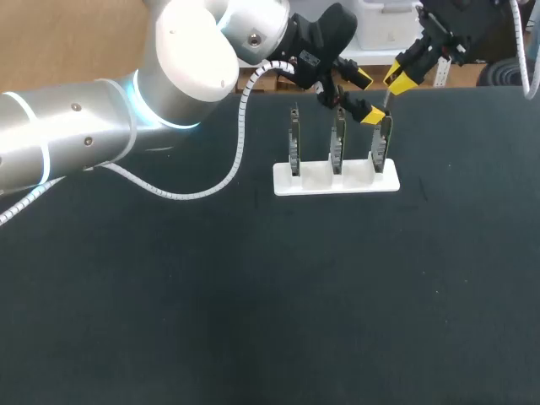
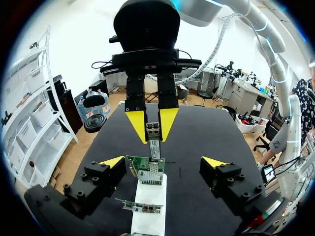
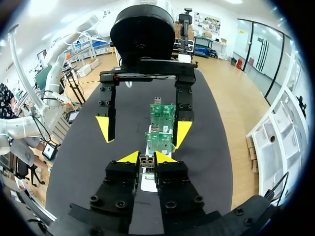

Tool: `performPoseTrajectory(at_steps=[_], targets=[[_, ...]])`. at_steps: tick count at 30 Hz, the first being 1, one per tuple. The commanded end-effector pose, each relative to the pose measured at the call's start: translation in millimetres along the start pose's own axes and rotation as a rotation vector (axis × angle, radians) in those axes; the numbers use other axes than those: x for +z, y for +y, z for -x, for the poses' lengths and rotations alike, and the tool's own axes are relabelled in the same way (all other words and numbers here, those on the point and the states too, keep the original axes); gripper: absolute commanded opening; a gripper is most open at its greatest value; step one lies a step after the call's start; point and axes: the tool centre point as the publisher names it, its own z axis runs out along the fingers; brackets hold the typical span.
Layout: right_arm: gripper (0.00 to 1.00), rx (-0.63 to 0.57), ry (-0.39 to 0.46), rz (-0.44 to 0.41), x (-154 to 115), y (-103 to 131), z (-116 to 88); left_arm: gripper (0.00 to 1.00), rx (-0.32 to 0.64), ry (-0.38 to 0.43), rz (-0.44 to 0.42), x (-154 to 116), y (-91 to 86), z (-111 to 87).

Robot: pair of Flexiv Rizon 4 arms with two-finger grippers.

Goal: Pick up the optical module with the left hand, and insert it into the network port with the right hand.

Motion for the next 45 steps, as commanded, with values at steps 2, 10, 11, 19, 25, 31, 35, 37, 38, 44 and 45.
performPoseTrajectory(at_steps=[2, 10, 11, 19, 25, 31, 35, 37, 38, 44, 45], targets=[[0.00, 0.004, 0.009, -0.010, 1.0, 3.9, 0.5, 1.00, -0.001, 0.006, -0.004, 0.9, 2.4, 1.4], [0.00, 0.006, 0.037, -0.011, 0.9, 1.3, -1.1, 1.00, -0.001, 0.006, -0.004, 0.9, 2.4, 1.4], [0.00, 0.006, 0.037, -0.011, 0.8, 0.8, -1.4, 1.00, -0.001, 0.006, -0.004, 0.9, 2.4, 1.4], [0.00, 0.013, 0.066, -0.020, 2.1, -2.0, -2.6, 1.00, -0.001, 0.006, -0.004, 0.9, 2.4, 1.4], [0.00, 0.020, 0.075, -0.033, 2.1, -3.5, -2.6, 1.00, -0.001, 0.006, -0.004, 0.9, 2.4, 1.4], [0.00, 0.020, 0.092, -0.041, 3.2, -3.3, -3.6, 1.00, -0.001, 0.006, -0.004, 0.9, 2.4, 1.4], [0.00, 0.024, 0.099, -0.049, 3.5, -2.8, -3.8, 1.00, -0.001, 0.006, -0.004, 0.9, 2.4, 1.4], [0.00, 0.025, 0.099, -0.051, 3.3, -2.9, -4.0, 1.00, -0.001, 0.006, -0.004, 0.9, 2.4, 1.4], [0.00, 0.024, 0.098, -0.054, 3.1, -2.9, -3.9, 1.00, -0.001, 0.006, -0.004, 0.9, 2.4, 1.4], [0.00, 0.029, 0.088, -0.069, 3.7, -3.4, -5.4, 1.00, -0.001, 0.006, -0.004, 0.9, 2.4, 1.4], [0.00, 0.030, 0.088, -0.071, 4.0, -3.5, -5.7, 1.00, -0.001, 0.006, -0.004, 0.9, 2.4, 1.4]])
